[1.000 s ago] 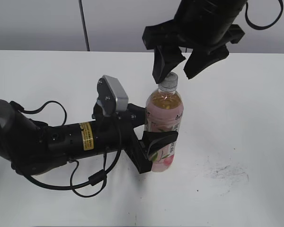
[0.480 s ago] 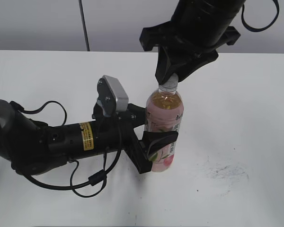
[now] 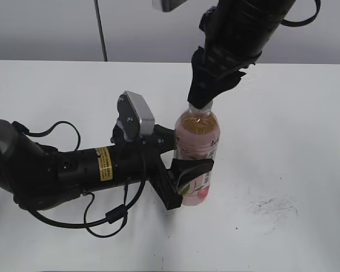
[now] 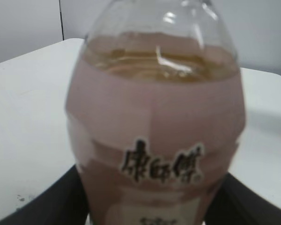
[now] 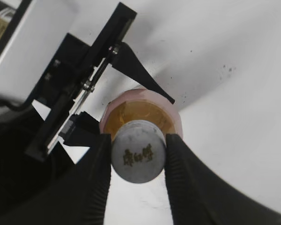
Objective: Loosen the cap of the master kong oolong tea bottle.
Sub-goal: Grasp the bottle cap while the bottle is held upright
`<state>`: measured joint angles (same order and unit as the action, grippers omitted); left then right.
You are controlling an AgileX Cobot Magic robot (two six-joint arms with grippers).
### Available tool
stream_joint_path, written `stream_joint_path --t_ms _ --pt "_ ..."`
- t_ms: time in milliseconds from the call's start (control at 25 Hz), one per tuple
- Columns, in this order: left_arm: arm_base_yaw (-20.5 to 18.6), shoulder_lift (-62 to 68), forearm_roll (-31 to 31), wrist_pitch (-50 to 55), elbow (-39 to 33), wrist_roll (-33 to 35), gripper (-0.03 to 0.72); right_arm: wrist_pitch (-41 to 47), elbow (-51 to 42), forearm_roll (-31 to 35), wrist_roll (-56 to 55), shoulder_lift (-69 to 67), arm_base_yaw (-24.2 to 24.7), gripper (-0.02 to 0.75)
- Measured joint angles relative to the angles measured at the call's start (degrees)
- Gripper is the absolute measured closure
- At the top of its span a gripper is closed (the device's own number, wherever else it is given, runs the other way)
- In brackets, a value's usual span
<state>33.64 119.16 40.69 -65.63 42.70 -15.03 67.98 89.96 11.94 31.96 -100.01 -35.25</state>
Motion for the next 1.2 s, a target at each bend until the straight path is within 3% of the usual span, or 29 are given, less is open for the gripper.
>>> stream_joint_path --t_ms 240,440,640,800,920,1080,1200 --pt "0.0 0.0 0.2 0.0 0.0 0.1 0.281 0.2 0.2 0.1 27.5 0.0 0.0 0.472" --pt "0.0 0.0 0.2 0.0 0.0 0.1 0.281 -0.1 0.2 0.2 31.5 0.0 0.0 0.456" --pt "0.0 0.0 -0.1 0.0 0.0 -0.3 0.281 -0.1 0.2 2.7 30.0 0.0 0.0 0.293" --pt "0.0 0.0 0.0 0.0 0.0 -0.4 0.281 -0.1 0.9 5.4 18.2 0.0 0.0 0.240" --pt "0.0 0.0 -0.2 0.0 0.0 -0.4 0.281 0.0 2.8 5.6 1.5 0.1 0.0 0.234" --pt "0.0 0.0 -0.2 0.0 0.0 -0.6 0.281 0.8 4.5 1.0 -23.3 0.1 0.0 0.234" --pt "0.0 0.0 -0.2 0.0 0.0 -0.6 0.281 1.3 4.8 -3.8 -34.2 0.1 0.0 0.234"
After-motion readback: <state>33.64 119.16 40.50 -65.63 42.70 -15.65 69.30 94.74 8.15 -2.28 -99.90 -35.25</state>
